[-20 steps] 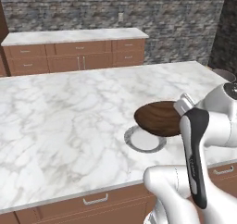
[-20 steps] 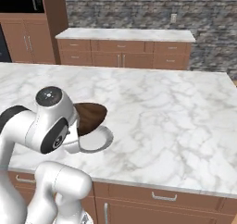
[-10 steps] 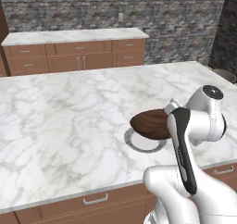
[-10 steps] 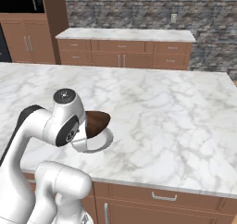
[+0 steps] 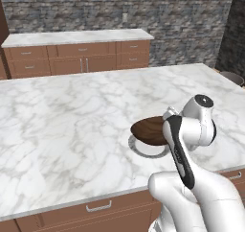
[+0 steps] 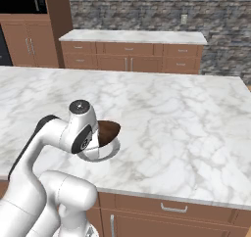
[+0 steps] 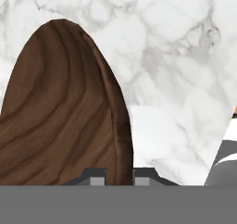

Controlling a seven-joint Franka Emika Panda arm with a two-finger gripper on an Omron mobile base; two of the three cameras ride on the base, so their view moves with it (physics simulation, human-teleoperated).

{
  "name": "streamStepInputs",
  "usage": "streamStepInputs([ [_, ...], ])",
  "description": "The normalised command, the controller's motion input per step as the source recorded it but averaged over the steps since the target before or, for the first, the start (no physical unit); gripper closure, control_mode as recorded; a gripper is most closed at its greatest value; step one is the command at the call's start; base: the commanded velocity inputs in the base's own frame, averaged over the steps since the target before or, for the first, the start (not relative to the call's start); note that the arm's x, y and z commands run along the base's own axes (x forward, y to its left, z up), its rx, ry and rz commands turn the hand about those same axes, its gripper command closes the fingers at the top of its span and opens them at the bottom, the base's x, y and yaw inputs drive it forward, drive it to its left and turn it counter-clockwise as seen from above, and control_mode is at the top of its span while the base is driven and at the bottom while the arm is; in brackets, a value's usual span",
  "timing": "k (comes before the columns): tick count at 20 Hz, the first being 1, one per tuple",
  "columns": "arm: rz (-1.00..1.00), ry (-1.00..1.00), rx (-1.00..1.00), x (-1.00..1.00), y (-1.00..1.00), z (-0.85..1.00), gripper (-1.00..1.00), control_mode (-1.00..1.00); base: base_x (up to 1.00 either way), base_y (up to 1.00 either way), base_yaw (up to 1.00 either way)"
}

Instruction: Move the bowls from the cabinet to the plates on the dining table.

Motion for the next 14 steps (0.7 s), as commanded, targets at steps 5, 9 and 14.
streamStepInputs([
  [5, 0.00, 0.00, 0.00, 0.45, 0.00, -0.40, 1.00, -1.00, 0.00, 0.00, 0.00],
  [9, 0.00, 0.00, 0.00, 0.45, 0.00, -0.40, 1.00, -1.00, 0.00, 0.00, 0.00],
  [14, 0.00, 0.00, 0.00, 0.27, 0.03, -0.35, 1.00, -1.00, 0.00, 0.00, 0.00],
])
